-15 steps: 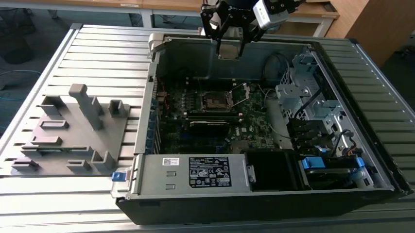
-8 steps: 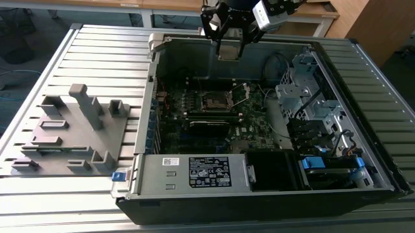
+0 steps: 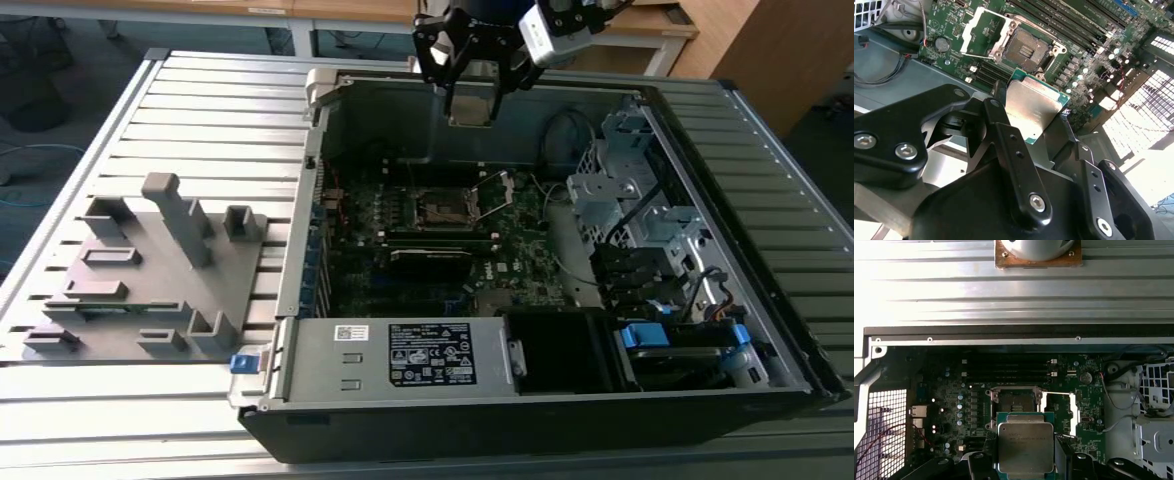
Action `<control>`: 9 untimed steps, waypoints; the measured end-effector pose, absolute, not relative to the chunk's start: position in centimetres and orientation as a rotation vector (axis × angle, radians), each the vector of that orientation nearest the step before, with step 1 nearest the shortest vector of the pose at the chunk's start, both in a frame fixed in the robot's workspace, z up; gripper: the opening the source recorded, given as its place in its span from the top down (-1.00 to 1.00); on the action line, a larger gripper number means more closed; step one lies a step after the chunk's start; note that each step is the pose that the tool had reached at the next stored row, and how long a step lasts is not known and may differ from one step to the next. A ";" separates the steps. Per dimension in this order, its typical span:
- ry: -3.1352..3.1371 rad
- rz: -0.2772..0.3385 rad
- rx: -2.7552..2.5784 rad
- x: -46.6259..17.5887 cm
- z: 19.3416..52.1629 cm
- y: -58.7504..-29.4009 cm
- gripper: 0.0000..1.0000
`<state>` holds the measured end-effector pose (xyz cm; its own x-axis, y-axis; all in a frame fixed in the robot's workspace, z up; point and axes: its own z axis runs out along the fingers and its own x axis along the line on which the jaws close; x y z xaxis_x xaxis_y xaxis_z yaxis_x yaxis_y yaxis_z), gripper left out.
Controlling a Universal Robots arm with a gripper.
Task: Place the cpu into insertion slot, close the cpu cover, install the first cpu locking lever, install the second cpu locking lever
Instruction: 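Place the cpu into insertion slot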
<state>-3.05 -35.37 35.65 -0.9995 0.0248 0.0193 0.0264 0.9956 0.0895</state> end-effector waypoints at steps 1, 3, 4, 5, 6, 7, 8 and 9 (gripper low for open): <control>-3.120 -0.140 -0.040 -3.1 35.6 -35.4 -0.08; -3.120 -0.140 -0.040 -3.1 35.6 -35.4 -0.08; -3.120 -0.140 -0.040 -3.1 35.6 -35.4 -0.08; -3.120 -0.140 -0.040 -3.1 35.6 -35.4 -0.08; -3.120 -0.140 -0.040 -3.1 35.5 -35.4 -0.08; -3.120 -0.140 -0.040 -3.1 35.5 -35.4 -0.08; -3.120 -0.140 -0.040 -3.1 35.5 -35.4 -0.08; -3.120 -0.141 -0.040 -3.1 35.5 -35.4 -0.08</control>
<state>-3.05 -35.37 35.48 -0.9995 0.0247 0.0192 0.0264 0.9956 0.0897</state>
